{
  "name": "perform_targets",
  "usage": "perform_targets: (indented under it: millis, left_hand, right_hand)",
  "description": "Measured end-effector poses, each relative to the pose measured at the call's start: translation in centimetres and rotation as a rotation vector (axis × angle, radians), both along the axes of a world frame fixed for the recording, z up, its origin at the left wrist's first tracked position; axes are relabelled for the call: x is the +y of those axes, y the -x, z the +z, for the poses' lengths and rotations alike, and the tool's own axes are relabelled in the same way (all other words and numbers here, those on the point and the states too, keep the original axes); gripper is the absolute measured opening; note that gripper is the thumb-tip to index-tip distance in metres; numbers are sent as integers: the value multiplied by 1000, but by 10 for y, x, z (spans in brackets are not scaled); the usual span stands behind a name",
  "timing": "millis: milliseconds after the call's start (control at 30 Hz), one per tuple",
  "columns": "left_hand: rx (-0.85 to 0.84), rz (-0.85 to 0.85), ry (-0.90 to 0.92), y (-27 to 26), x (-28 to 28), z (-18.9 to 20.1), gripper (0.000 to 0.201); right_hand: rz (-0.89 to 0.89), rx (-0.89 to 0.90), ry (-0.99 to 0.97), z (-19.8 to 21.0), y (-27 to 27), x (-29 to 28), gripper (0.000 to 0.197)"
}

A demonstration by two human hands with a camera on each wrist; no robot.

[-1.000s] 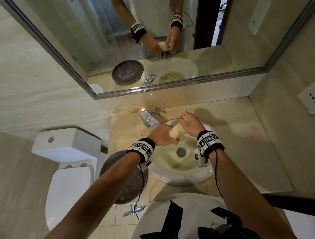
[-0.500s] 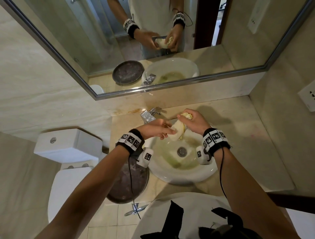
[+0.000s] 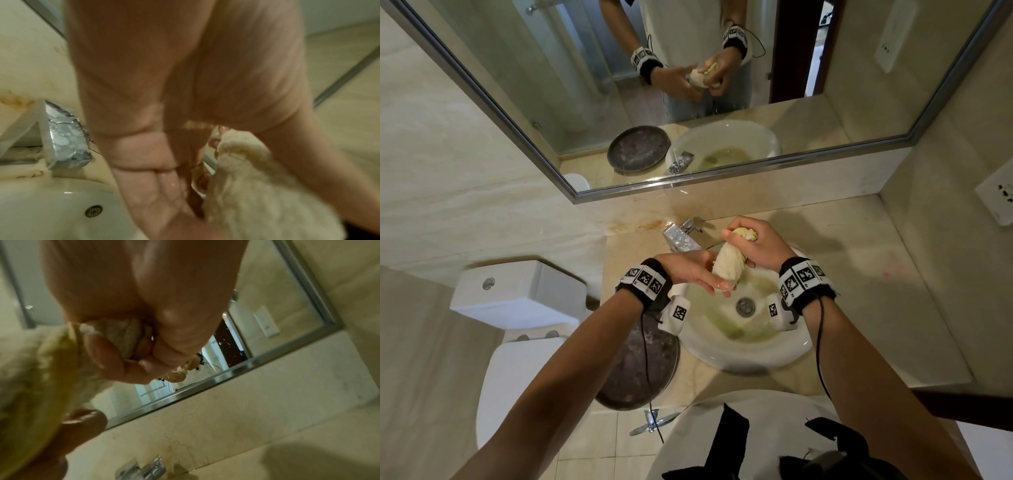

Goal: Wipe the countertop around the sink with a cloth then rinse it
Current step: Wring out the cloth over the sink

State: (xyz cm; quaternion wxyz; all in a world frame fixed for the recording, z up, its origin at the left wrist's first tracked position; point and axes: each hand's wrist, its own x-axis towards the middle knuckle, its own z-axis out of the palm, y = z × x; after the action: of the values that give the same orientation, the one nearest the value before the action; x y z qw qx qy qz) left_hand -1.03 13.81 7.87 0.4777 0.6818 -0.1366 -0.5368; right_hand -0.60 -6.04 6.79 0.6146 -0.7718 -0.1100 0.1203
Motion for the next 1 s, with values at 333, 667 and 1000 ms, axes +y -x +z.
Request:
perform_targets:
  millis: [333,667,1000]
  left_hand:
    - [-64,85,-226,13,-4,-18,29]
    - [-193,189,-335,24,-20,-32,32]
    - [-417,211,-470,27,-30,-44,26]
  right_hand:
    - [24,-195,340,-8,4,0,30]
    - [-62,-123,427,-19,5,3,22]
    - [-156,8,537,-34,8,7,31]
